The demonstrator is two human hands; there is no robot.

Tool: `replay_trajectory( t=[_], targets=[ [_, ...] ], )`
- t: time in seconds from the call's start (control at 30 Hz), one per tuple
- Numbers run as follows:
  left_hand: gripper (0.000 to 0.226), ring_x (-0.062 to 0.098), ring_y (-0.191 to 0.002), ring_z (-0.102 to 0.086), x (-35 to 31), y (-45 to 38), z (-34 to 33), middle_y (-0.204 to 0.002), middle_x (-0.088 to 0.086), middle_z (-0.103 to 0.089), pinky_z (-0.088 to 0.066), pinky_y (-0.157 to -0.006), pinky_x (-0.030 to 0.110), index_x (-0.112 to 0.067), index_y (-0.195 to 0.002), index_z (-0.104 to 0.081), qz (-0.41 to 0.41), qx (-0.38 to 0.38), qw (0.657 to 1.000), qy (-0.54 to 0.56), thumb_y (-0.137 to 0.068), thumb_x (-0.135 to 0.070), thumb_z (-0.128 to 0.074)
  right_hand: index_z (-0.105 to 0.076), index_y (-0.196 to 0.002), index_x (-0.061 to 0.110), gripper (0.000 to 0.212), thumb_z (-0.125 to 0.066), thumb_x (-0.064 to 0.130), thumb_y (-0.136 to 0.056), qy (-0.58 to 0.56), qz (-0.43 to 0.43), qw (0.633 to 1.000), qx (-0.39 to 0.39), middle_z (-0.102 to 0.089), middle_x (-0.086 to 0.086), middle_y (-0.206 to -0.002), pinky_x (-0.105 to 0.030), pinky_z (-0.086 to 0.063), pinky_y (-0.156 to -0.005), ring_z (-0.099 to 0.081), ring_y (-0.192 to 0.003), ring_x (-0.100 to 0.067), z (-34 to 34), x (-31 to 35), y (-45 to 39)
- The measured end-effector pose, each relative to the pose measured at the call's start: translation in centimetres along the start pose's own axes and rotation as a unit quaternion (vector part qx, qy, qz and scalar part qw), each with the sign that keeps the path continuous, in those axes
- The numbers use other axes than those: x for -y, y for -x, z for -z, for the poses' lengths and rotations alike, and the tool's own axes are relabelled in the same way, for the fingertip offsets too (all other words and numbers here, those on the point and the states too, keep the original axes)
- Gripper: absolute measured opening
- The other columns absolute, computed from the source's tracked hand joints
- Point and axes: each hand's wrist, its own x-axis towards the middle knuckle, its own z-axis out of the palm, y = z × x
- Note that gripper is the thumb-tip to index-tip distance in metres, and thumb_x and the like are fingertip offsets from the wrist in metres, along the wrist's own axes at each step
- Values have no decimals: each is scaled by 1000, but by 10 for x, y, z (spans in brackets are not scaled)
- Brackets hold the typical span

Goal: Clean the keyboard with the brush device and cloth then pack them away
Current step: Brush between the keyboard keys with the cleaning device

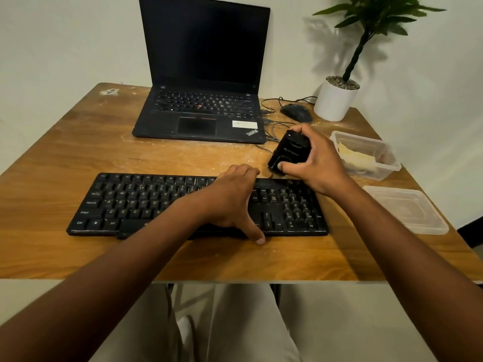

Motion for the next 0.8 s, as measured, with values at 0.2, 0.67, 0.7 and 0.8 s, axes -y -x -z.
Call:
replay_trajectory(
  t=[0.2, 0.67, 0.7, 0.8],
  targets=[
    [134, 21, -141, -24, 4, 11, -10, -148, 1, -31, -26, -122, 41, -15, -154, -28, 38, -50, 997, -42, -51, -86, -79, -57, -118, 28, 57, -89, 15, -73, -43, 37, 990, 131, -66, 9, -107, -24, -57, -75, -65, -97, -6, -12, 18, 16],
    [139, 23, -152, -8, 26, 29, 4, -163, -2, -14, -12, -126, 42, -18, -162, -13, 33, 10, 999, -36, -58, -74, -86, -57, -119, 26, 58, -90, 10, -73, -80, 27, 987, 136, -65, 9, -108, -22, -59, -77, -66, -99, -1, -3, 32, 30],
    [139, 22, -152, -8, 27, 29, 4, -163, -2, -14, -12, -127, 43, -18, -162, -13, 31, 10, 999, -36, -58, -74, -86, -58, -118, 28, 58, -90, 9, -72, -81, 28, 982, 170, -66, 8, -109, -25, -61, -79, -67, -101, -4, -3, 36, 36],
    [140, 22, -152, -7, 26, 28, 4, -163, -3, -14, -13, -127, 44, -18, -162, -12, 32, 13, 999, -36, -58, -73, -87, -58, -114, 32, 57, -89, 9, -72, -55, 26, 979, 196, -67, 9, -105, -28, -62, -77, -68, -99, -7, -11, 35, 39]
  ],
)
